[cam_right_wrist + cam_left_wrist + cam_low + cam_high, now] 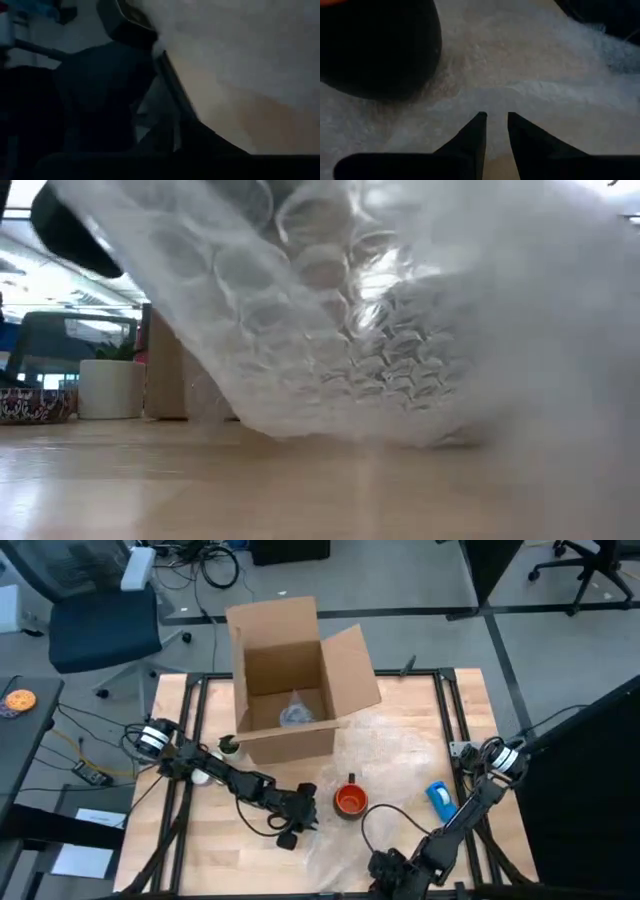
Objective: Wrap mug
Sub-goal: Wrap the black mug with bubble wrap
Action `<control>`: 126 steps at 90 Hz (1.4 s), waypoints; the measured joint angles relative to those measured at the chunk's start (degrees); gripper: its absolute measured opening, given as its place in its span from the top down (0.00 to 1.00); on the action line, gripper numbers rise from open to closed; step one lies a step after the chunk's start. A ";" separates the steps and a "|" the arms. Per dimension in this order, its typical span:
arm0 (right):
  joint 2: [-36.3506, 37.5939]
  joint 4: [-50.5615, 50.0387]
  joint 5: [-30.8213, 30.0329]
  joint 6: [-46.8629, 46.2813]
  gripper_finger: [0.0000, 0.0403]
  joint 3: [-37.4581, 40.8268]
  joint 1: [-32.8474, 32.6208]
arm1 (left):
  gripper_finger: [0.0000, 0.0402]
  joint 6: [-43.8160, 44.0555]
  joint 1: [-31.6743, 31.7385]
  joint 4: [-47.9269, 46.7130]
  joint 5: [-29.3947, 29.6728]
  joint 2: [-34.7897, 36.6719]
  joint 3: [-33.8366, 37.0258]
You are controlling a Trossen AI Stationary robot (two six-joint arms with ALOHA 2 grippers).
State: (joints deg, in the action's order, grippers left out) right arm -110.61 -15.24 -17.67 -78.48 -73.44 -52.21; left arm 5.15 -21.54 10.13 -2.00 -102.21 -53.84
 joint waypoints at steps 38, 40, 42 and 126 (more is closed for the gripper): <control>-6.78 -3.09 12.56 13.27 1.00 -7.29 5.07 | 0.84 5.17 -0.23 9.45 -0.19 -0.50 -0.07; -6.74 -3.47 11.13 14.91 1.00 -8.03 5.06 | 0.84 5.60 -0.26 9.53 -0.18 -0.50 -0.07; -6.68 -3.44 9.55 16.76 1.00 -8.74 5.03 | 0.84 5.87 -0.27 9.73 -0.18 -0.50 -0.07; -11.87 2.74 4.46 47.11 0.61 -11.94 7.21 | 0.84 10.14 -2.40 11.80 3.93 -0.55 0.07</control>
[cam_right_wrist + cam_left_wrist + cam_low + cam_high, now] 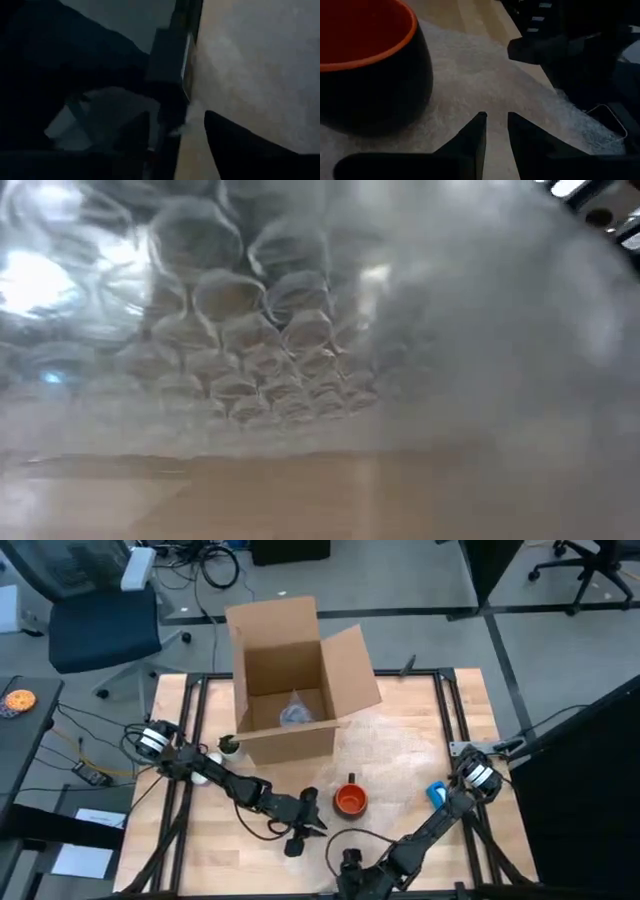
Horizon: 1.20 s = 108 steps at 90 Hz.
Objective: Wrap mug
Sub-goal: Wrap the black mug with bubble wrap
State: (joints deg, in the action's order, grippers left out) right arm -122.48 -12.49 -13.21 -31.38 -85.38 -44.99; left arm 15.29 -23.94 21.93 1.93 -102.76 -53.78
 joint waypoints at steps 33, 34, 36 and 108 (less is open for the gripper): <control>-1.57 -3.14 -3.20 1.49 0.72 0.07 0.96 | 0.84 0.00 -0.07 0.59 0.18 0.00 0.00; -1.60 -2.93 -3.44 1.53 0.72 0.08 1.00 | 0.84 0.00 -0.07 0.56 0.18 0.00 0.00; -1.64 -2.43 -3.91 1.53 0.73 0.09 1.14 | 0.84 0.00 -0.07 0.52 0.18 0.00 0.00; 4.63 -4.56 -26.23 -3.41 1.00 0.09 -0.22 | 0.84 0.45 -11.02 -13.13 -3.41 11.76 -4.28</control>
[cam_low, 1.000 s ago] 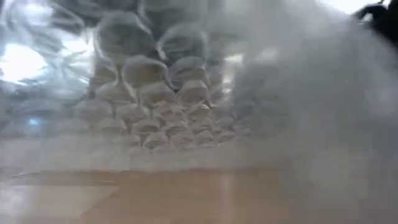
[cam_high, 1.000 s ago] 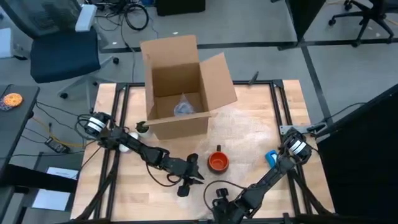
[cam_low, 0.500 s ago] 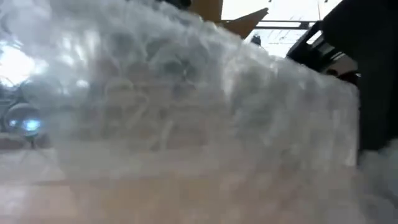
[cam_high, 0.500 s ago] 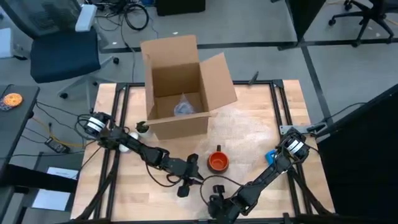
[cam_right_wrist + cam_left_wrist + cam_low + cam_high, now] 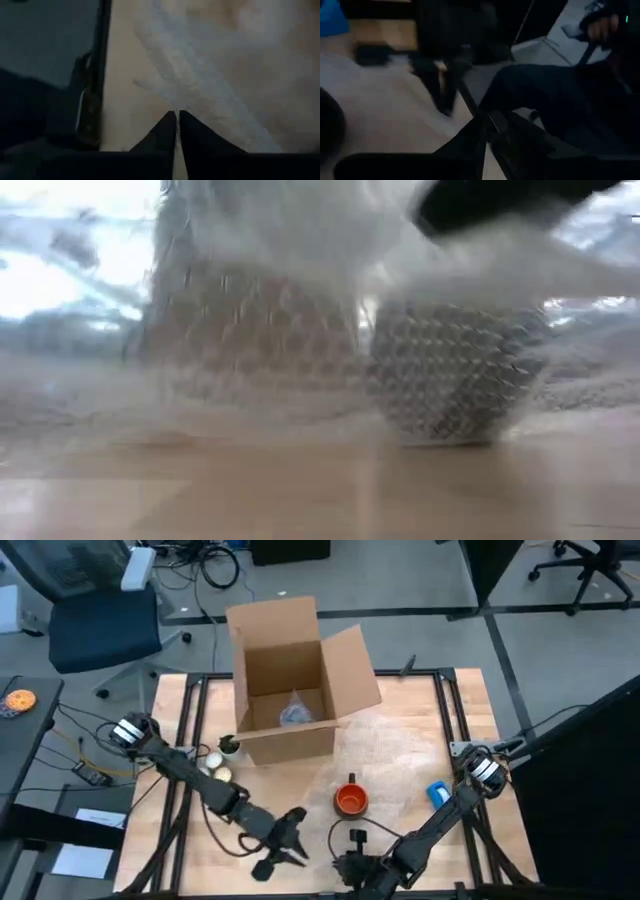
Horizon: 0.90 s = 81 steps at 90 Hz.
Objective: Wrap mug
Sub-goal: Wrap the black mug with bubble wrap
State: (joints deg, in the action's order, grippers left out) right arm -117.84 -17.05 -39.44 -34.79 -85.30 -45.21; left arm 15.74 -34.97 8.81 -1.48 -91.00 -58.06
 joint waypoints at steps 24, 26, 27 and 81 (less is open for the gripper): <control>3.10 -6.32 -9.91 0.90 1.00 0.00 0.07 | 0.84 11.17 -4.53 -9.01 -4.86 -1.31 0.17; 3.16 -6.59 -10.53 0.91 1.00 0.00 0.17 | 0.84 11.85 -4.92 -8.87 -4.98 -1.29 0.16; 3.19 -6.74 -10.89 0.90 1.00 0.00 0.21 | 0.84 11.97 -5.12 -8.79 -5.06 -1.26 0.15; 8.63 -12.79 -21.64 2.91 1.00 0.00 -0.18 | 0.84 11.67 -5.83 -15.82 13.22 -2.49 0.20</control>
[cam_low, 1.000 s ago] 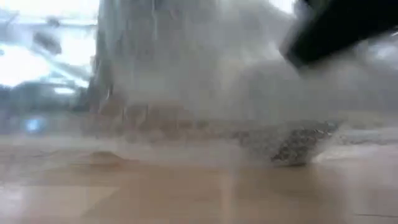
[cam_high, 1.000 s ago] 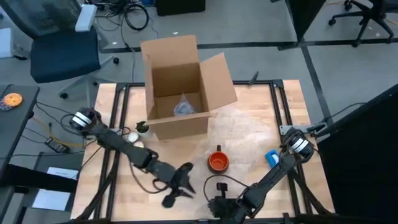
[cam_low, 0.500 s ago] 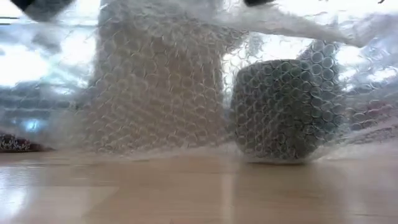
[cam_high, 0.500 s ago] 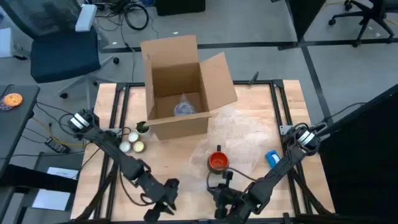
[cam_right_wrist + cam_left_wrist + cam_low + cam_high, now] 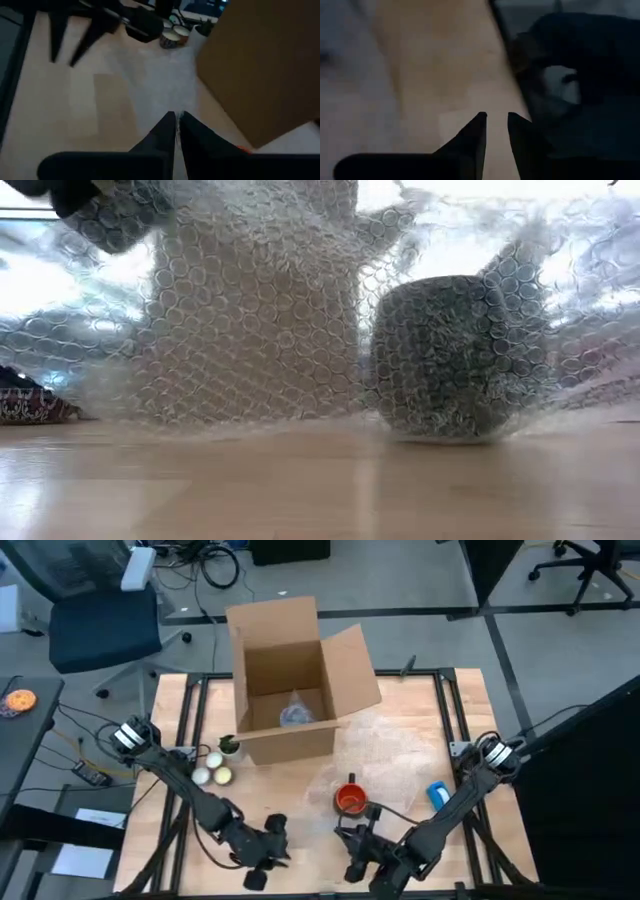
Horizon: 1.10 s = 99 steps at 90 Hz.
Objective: Wrap mug
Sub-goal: Wrap the black mug with bubble wrap
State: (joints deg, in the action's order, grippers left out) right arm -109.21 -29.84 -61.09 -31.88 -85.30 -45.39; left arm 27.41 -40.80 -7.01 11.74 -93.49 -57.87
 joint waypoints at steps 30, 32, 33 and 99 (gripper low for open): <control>2.87 -18.22 3.17 -9.22 1.00 -0.02 3.05 | 0.84 0.21 0.67 -4.11 0.54 -4.29 0.07; 2.87 -18.68 4.02 -8.99 1.00 -0.02 3.41 | 0.84 0.21 0.68 -4.45 0.59 -4.64 0.07; 2.87 -18.92 4.53 -8.84 1.00 -0.02 3.61 | 0.84 0.21 0.71 -4.64 0.61 -4.79 0.07; 2.87 -27.26 13.41 -6.96 1.00 -0.02 10.32 | 0.84 1.56 1.42 -26.48 3.13 -5.03 -5.33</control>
State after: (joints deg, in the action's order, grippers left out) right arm -106.34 -57.10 -47.68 -38.84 -85.32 -35.07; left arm 28.97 -39.38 -33.49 14.86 -98.52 -63.20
